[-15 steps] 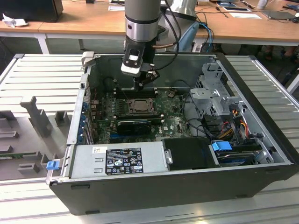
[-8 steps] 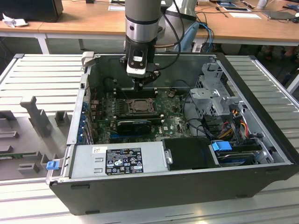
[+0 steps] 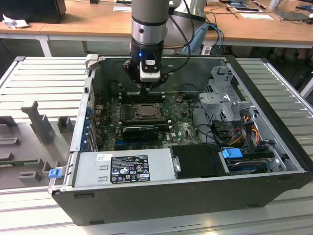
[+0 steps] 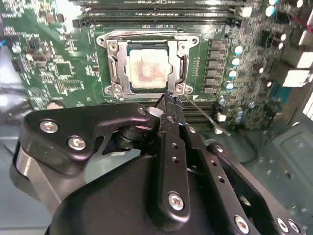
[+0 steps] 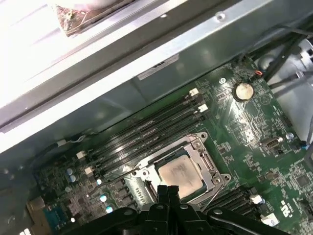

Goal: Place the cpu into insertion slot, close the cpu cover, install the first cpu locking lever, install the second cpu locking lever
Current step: 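Install the first cpu locking lever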

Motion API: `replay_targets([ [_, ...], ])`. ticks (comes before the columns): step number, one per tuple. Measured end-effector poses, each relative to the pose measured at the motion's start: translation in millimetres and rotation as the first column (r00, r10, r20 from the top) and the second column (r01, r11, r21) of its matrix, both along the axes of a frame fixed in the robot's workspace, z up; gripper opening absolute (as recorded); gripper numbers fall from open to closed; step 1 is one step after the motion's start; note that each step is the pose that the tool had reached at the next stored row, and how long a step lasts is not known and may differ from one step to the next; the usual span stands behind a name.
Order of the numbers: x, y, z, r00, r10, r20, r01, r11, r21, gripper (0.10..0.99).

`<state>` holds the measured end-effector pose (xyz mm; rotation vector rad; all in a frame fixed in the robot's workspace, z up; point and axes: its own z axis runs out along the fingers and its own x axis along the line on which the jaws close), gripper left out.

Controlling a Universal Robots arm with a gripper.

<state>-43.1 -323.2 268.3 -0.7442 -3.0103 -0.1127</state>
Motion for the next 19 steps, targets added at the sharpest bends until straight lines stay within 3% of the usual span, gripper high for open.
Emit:
replay_targets([
  [2, 0.0, 0.0, -0.4, 0.9993, 0.038, 0.0, -0.038, 0.9993, 0.0, 0.106],
  [3, 0.0, 0.0, -0.9, 0.997, 0.078, -0.0001, -0.078, 0.997, 0.0, 0.106],
  [7, 0.0, 0.0, -1.4, 0.9899, 0.142, 0.0019, -0.142, 0.9899, -0.001, 0.106],
  [9, 0.0, 0.0, -1.7, 0.9882, 0.152, 0.0215, -0.152, 0.9884, -0.004, 0.106],
  [10, 0.0, 0.0, -1.7, 0.9866, 0.159, 0.0351, -0.159, 0.9872, -0.006, 0.106],
  [13, 0.0, 0.0, -2.2, 0.9803, 0.187, 0.062, -0.187, 0.9823, -0.01, 0.106],
  [17, 0.0, 0.0, -2.4, 0.974, 0.216, 0.0687, -0.216, 0.9764, -0.012, 0.106],
  [19, 0.0, 0.0, -2.4, 0.9595, 0.272, 0.0735, -0.272, 0.9623, -0.013, 0.106],
])
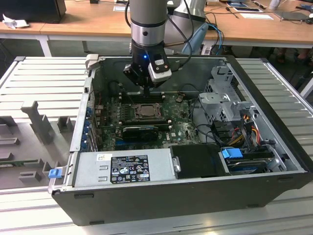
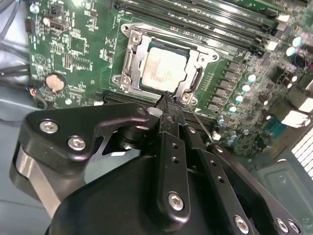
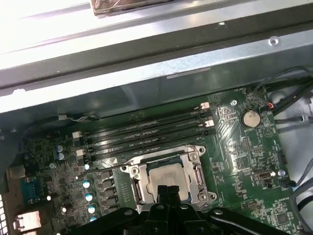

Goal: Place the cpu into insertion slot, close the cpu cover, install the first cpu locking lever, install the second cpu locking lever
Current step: 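Install the first cpu locking lever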

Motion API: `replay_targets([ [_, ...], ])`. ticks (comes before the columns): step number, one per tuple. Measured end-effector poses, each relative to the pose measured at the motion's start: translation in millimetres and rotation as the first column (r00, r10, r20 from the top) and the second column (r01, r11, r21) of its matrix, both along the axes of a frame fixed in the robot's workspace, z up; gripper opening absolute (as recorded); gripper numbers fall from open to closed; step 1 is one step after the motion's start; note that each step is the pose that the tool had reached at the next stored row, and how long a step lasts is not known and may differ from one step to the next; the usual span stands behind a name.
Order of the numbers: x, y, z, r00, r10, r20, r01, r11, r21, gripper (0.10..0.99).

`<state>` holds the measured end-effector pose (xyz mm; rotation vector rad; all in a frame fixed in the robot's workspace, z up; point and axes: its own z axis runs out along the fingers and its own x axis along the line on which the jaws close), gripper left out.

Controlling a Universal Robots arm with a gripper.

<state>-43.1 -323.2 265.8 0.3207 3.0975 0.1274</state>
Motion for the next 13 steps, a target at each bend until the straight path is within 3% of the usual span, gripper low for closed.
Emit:
replay_targets([
  [4, 0.0, 0.0, -0.2, 0.9971, 0.076, 0.0012, -0.076, 0.9971, 0.0, 0.106],
  [7, 0.0, 0.0, -0.4, 0.9894, 0.146, 0.0022, -0.146, 0.9894, 0.0, 0.106],
  [10, 0.0, 0.0, -0.8, 0.9759, 0.218, 0.0044, -0.218, 0.976, -0.001, 0.106],
  [13, -0.9, -0.1, -1.2, 0.9688, 0.248, 0.0055, -0.248, 0.9688, -0.001, 0.106],
])
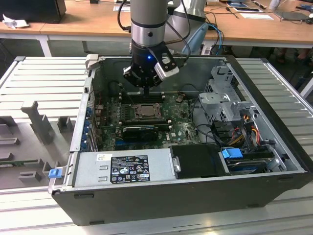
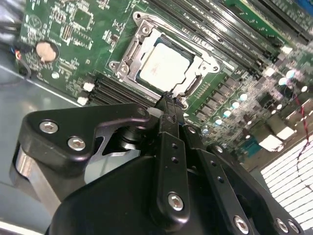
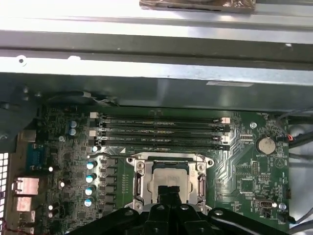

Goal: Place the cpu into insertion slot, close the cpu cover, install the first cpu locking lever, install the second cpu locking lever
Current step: 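Install the first cpu locking lever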

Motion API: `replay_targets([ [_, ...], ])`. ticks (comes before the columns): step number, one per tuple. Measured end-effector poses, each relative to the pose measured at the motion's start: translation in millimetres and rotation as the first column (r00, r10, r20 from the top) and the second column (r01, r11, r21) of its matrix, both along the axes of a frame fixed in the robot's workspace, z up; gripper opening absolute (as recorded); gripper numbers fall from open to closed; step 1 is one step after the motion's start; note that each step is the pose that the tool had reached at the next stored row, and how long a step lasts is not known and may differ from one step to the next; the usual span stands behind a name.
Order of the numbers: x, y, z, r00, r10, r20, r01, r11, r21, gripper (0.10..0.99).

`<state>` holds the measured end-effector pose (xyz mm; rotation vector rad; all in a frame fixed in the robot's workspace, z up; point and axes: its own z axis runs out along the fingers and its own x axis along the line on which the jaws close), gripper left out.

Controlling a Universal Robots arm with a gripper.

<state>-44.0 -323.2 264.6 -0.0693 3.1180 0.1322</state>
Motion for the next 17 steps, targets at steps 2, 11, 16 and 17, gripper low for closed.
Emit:
replay_targets([
  [2, -3.9, 0.0, -0.4, 1.0, 0.004, 0.0, -0.004, 1.0, 0.0, 0.106],
  [11, -35.1, 0.6, -3.3, 0.9999, -0.012, 0.0009, 0.012, 0.9999, 0.0, 0.106],
  [16, -58.2, 0.8, -4.4, 0.9999, -0.012, 0.001, 0.012, 0.9999, 0.0, 0.106],
  [17, -60.1, 0.9, -4.6, 0.9999, -0.012, 0.001, 0.012, 0.9999, 0.0, 0.106],
])
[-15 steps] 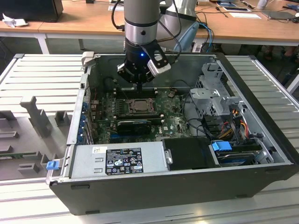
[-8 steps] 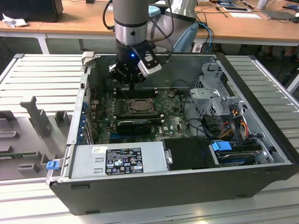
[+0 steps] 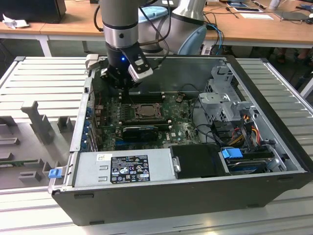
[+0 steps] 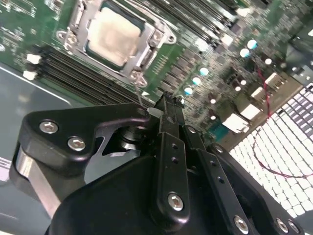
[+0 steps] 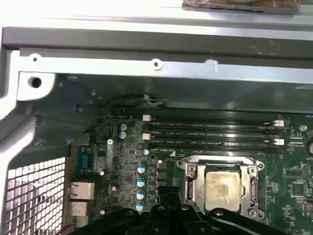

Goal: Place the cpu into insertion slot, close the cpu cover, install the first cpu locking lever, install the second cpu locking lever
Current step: 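Install the first cpu locking lever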

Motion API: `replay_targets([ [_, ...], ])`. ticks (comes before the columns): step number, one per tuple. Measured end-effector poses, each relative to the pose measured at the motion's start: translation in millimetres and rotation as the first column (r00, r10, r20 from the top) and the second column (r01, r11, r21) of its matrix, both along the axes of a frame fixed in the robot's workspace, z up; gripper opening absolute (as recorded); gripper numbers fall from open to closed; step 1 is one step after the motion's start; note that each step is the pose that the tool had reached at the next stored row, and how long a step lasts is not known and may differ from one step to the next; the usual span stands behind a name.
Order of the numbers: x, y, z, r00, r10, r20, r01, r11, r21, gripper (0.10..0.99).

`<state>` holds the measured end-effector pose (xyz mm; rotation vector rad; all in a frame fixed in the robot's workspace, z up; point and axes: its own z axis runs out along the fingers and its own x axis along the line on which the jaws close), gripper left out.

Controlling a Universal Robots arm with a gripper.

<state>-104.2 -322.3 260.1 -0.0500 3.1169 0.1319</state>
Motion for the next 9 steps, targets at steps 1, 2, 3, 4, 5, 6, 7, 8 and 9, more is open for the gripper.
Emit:
replay_targets([
  [1, -2.0, 0.1, -0.2, 1.0, 0.0, -0.0001, 0.0, 1.0, 0.0, 0.106],
  [2, -3.9, 0.3, -0.6, 1.0, 0.0, 0.0001, 0.0, 1.0, 0.0, 0.106],
  [3, -5.8, 0.8, -0.9, 1.0, 0.0, 0.0, 0.0, 1.0, 0.0, 0.106],
  [4, -6.8, 1.1, -0.9, 1.0, 0.0, -0.0001, 0.0, 1.0, 0.0, 0.106],
  [5, -7.6, 1.3, -1.0, 1.0, 0.0, -0.0002, 0.0, 1.0, 0.0, 0.106],
  [6, -9.5, 1.7, -1.3, 1.0, 0.0, -0.0001, 0.0, 1.0, 0.0, 0.106],
  [7, -11.6, 1.9, -1.5, 1.0, 0.0, -0.0001, 0.0, 1.0, 0.0, 0.106],
  [8, -13.1, 2.0, -1.7, 1.0, 0.0, -0.0001, 0.0, 1.0, 0.0, 0.106],
  [9, -14.4, 2.6, -2.1, 1.0, 0.0, 0.0001, 0.0, 1.0, 0.001, 0.106],
])
